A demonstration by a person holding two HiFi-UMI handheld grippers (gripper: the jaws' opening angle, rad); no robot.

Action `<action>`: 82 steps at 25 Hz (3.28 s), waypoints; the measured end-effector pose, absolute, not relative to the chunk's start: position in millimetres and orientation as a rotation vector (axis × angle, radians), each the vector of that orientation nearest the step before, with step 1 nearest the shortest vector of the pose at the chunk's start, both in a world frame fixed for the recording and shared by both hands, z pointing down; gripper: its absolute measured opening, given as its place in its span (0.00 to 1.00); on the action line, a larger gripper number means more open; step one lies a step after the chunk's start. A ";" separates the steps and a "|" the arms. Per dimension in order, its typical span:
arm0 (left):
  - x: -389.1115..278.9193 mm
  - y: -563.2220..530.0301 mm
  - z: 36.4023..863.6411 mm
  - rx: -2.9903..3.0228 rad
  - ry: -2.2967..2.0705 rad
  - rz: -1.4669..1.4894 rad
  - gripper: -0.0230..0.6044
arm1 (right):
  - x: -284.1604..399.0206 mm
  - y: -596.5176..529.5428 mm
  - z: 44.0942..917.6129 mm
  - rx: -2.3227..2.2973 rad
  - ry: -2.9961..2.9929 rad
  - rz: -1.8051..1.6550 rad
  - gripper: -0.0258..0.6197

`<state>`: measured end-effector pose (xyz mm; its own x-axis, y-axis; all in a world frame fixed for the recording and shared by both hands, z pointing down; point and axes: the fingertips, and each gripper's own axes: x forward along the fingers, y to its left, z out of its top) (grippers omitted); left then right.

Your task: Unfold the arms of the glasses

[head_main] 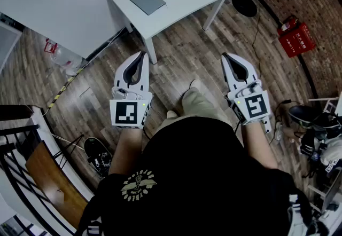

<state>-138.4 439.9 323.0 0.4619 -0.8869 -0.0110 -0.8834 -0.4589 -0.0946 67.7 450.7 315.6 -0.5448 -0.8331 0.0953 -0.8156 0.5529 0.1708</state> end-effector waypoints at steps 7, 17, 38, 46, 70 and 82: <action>-132.4 446.2 326.5 -2.610 1.585 -0.074 0.05 | 75.4 451.5 318.9 1.439 -2.658 -0.107 0.04; -140.5 424.7 343.4 -2.613 1.623 -0.122 0.05 | 74.4 427.1 334.5 1.429 -2.680 -0.041 0.04; -144.8 360.2 381.7 -2.657 1.753 -0.151 0.05 | 49.6 338.1 353.3 1.246 -2.709 -0.001 0.04; -151.0 337.4 390.5 -2.667 1.789 -0.157 0.05 | 37.8 315.5 369.3 1.200 -2.712 0.035 0.04; -97.1 238.0 380.2 -2.702 1.676 -0.232 0.05 | 85.9 221.7 371.3 1.291 -2.721 0.121 0.04; -90.1 192.9 378.4 -2.635 1.773 -0.305 0.05 | 96.8 167.2 373.8 1.211 -2.774 0.137 0.04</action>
<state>-90.1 192.9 378.4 0.3647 -0.9126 0.1848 -0.9219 -0.3818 -0.0660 96.8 167.2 373.8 -0.6753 -0.7245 0.1380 -0.7346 0.6774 -0.0383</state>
